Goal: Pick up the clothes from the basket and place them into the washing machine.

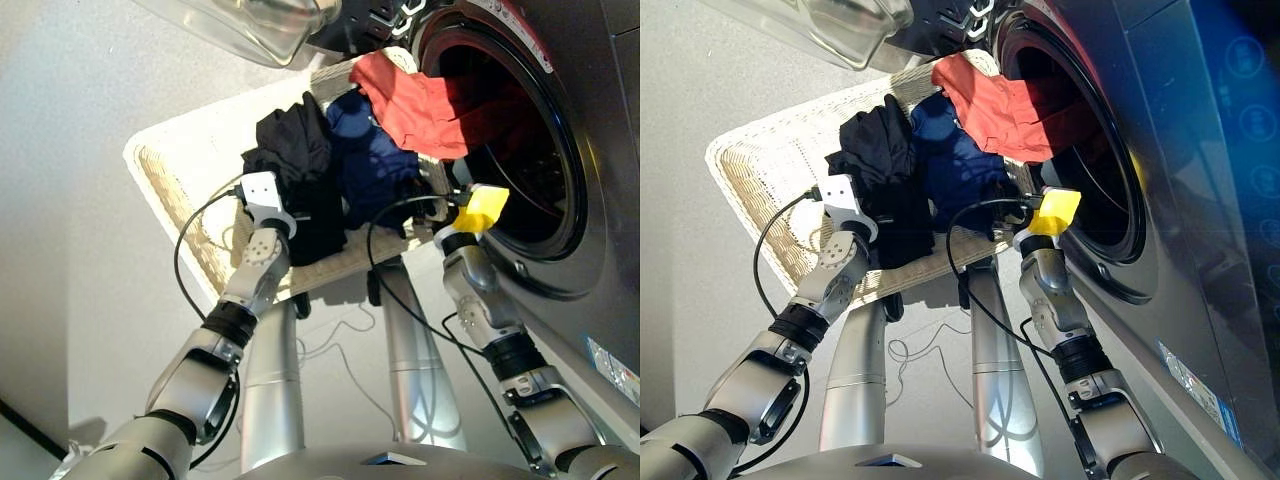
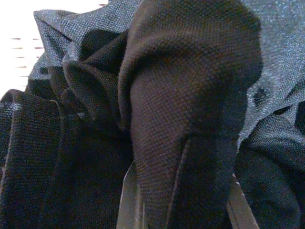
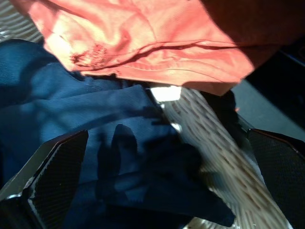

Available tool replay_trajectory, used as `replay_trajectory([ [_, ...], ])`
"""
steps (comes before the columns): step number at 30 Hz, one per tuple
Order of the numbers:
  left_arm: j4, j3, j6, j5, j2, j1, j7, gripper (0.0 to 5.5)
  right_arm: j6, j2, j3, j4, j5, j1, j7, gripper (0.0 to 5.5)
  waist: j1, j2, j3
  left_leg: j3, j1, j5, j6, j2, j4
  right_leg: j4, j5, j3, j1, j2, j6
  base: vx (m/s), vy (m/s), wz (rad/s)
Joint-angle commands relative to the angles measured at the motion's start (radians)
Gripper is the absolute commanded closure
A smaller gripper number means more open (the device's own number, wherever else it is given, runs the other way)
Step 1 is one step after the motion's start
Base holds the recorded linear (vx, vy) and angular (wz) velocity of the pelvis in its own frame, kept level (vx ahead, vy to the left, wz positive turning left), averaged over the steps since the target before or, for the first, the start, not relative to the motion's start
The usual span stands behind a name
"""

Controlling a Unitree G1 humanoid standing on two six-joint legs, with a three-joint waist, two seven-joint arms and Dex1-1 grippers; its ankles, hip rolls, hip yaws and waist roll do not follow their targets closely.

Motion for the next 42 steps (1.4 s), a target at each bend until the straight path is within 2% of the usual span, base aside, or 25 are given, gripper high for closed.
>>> replay_trajectory([
  [1,-0.035,-0.002,-0.022,-0.043,0.009,0.029,-0.024,5.5,-0.035,0.004,0.016,-0.115,-0.023,0.038,0.013,0.0,0.012,0.002,-0.008,-0.061,0.089,0.043,-0.001,0.018,-0.11,-0.085,-0.004,-0.063,0.123,-0.016,0.052,0.0,0.0,0.0],
  [6,-0.12,0.016,-0.04,-0.063,0.014,0.103,-0.073,5.5,-0.01,-0.047,0.028,-0.087,-0.151,0.066,0.039,0.0,0.027,0.002,-0.004,-0.057,0.261,0.093,-0.02,-0.004,-0.264,-0.193,0.023,-0.065,0.281,-0.036,0.062,0.055,-0.019,0.049],
  [14,-0.241,0.042,-0.053,-0.15,0.01,0.23,-0.181,5.5,0.008,-0.166,0.054,-0.072,-0.453,0.127,0.084,0.0,0.043,-0.003,-0.014,-0.059,0.548,0.162,-0.048,-0.05,-0.484,-0.379,0.068,-0.089,0.563,-0.057,0.081,0.021,-0.007,0.021],
  [15,-0.254,0.038,-0.054,-0.157,0.008,0.24,-0.194,5.5,0.006,-0.178,0.062,-0.075,-0.476,0.13,0.094,0.0,0.043,-0.003,-0.014,-0.056,0.585,0.176,-0.051,-0.053,-0.515,-0.402,0.074,-0.091,0.599,-0.06,0.084,0.0,0.0,0.0],
  [16,-0.269,0.037,-0.053,-0.161,0.009,0.244,-0.201,5.5,0.004,-0.188,0.069,-0.08,-0.497,0.132,0.101,0.0,0.039,-0.009,-0.013,-0.048,0.604,0.217,-0.048,-0.061,-0.544,-0.431,0.106,-0.098,0.621,-0.067,0.082,0.0,0.0,0.0],
  [23,-0.356,0.001,-0.039,-0.21,0.004,0.284,-0.25,5.5,-0.008,-0.243,0.173,-0.099,-0.631,0.115,0.169,0.0,0.06,-0.013,-0.02,-0.042,0.836,0.277,-0.057,-0.065,-0.728,-0.554,0.135,-0.118,0.829,-0.068,0.099,0.058,0.013,0.006],
  [29,-0.417,-0.038,-0.017,-0.284,-0.022,0.32,-0.289,5.5,-0.023,-0.295,0.317,-0.099,-0.75,0.027,0.254,0.0,0.078,-0.013,-0.033,-0.04,0.939,0.269,-0.063,-0.066,-0.752,-0.621,0.144,-0.124,0.95,-0.068,0.104,0.065,0.002,0.005],
  [34,-0.469,-0.07,-0.003,-0.314,-0.023,0.34,-0.287,5.5,-0.029,-0.287,0.356,-0.109,-0.806,-0.012,0.249,0.0,0.088,-0.008,-0.054,-0.04,0.987,0.26,-0.066,-0.065,-0.752,-0.638,0.131,-0.132,1.003,-0.068,0.107,0.068,-0.013,0.009],
  [42,-0.538,-0.139,0.047,-0.386,-0.027,0.376,-0.298,5.5,-0.01,-0.236,0.386,-0.047,-0.918,-0.054,0.229,0.0,0.103,-0.003,-0.078,-0.053,1.063,0.246,-0.068,-0.057,-0.752,-0.64,0.101,-0.149,1.087,-0.064,0.103,0.074,-0.014,0.085],
])
